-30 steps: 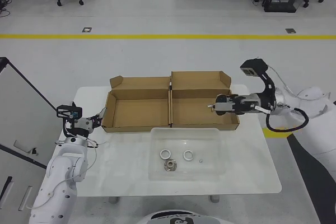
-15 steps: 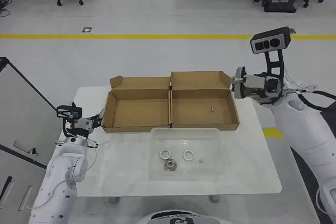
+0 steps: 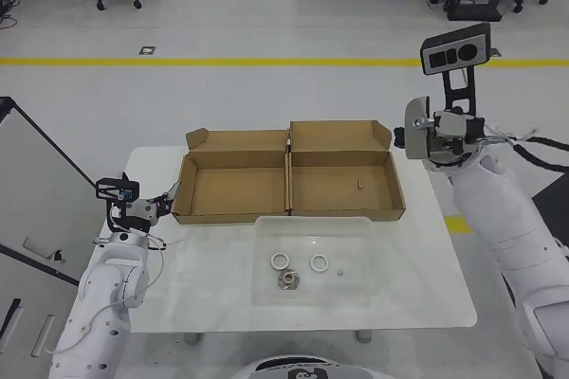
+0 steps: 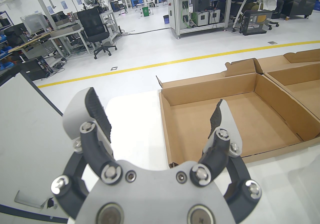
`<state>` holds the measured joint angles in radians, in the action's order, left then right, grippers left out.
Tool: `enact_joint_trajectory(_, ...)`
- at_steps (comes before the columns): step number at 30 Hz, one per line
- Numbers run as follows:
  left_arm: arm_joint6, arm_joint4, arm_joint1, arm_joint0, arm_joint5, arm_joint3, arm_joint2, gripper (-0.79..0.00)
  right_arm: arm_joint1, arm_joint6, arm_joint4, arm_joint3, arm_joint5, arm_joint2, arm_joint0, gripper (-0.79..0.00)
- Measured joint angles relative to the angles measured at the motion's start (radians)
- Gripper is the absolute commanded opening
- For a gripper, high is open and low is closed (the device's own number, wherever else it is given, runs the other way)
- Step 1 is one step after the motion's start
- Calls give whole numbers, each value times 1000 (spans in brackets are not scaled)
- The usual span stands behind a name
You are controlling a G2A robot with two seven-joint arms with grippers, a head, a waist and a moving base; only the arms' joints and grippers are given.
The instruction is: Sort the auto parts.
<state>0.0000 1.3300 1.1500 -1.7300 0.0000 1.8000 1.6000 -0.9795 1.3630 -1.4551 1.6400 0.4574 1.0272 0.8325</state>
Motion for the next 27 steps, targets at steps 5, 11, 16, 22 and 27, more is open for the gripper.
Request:
enact_joint_trajectory(5,0,0,0,0,0,0,0,0,-4,-35,-25,24,-24,2,19,-785)
enact_joint_trajectory(11,0,0,0,0,0,0,0,0,-28,-68,-166,74,-105,-4,61,-785)
enact_joint_trajectory(16,0,0,0,0,0,0,0,0,-53,-58,-264,94,-161,-19,77,-785)
enact_joint_trajectory(22,0,0,0,0,0,0,0,0,-82,-54,-382,112,-196,-29,108,-785)
enact_joint_trajectory(27,0,0,0,0,0,0,0,0,-99,-64,-376,112,-186,-16,124,-785)
